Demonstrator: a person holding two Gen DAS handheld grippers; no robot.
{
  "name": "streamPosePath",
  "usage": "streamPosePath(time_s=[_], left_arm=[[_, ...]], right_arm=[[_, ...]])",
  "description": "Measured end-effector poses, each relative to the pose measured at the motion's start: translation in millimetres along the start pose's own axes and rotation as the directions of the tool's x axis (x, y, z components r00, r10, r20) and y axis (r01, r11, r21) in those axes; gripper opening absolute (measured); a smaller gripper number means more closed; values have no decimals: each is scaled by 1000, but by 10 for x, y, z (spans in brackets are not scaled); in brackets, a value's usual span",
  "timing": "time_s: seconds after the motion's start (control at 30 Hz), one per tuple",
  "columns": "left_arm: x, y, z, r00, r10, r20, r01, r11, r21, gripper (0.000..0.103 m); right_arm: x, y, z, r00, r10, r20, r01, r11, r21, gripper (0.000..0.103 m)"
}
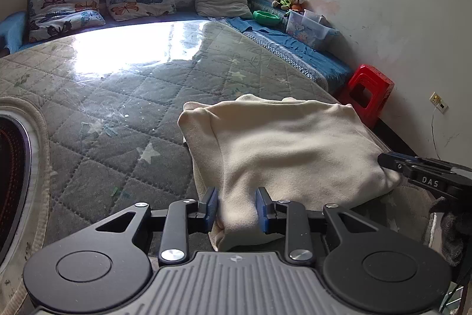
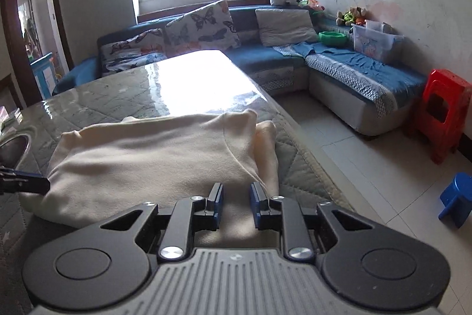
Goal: Fold clothes
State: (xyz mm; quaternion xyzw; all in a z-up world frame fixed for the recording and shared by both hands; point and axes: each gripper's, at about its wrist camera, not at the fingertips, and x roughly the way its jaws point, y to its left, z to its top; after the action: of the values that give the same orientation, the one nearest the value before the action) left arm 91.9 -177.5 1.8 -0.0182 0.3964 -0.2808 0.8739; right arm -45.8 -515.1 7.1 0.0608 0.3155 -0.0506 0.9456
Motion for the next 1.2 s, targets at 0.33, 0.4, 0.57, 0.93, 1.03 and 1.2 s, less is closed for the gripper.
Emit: streamPosePath(time_s=[0.33, 0.4, 0.57, 0.93, 1.03, 1.2], left_arm=[[-79, 55, -37, 1000, 17, 7, -17, 999, -31, 32], [-83, 64, -41, 1000, 21, -1, -21, 999, -42, 33], [-135, 35, -40, 999, 35, -14, -36, 998, -56, 37], [-268, -33, -137, 996, 85, -26, -87, 995, -49, 56], [-308, -26, -180, 995, 94, -27, -95, 994, -59, 61], [-377, -25, -252, 995, 101, -27, -102, 993, -66, 69]], right_arm=[[-51, 63, -55, 1000, 5, -8, -5, 1000, -16, 20], [-46, 71, -65, 1000, -2, -18, 1, 1000, -28, 20], [-105, 100, -54, 1000, -2, -13, 2, 999, -43, 22], [-217, 318, -96, 999, 42, -19, -43, 995, -88, 46], [-246, 368, -121, 998, 51, -23, -53, 994, -96, 52], [-272, 404, -171, 998, 62, -34, -64, 994, -92, 63]])
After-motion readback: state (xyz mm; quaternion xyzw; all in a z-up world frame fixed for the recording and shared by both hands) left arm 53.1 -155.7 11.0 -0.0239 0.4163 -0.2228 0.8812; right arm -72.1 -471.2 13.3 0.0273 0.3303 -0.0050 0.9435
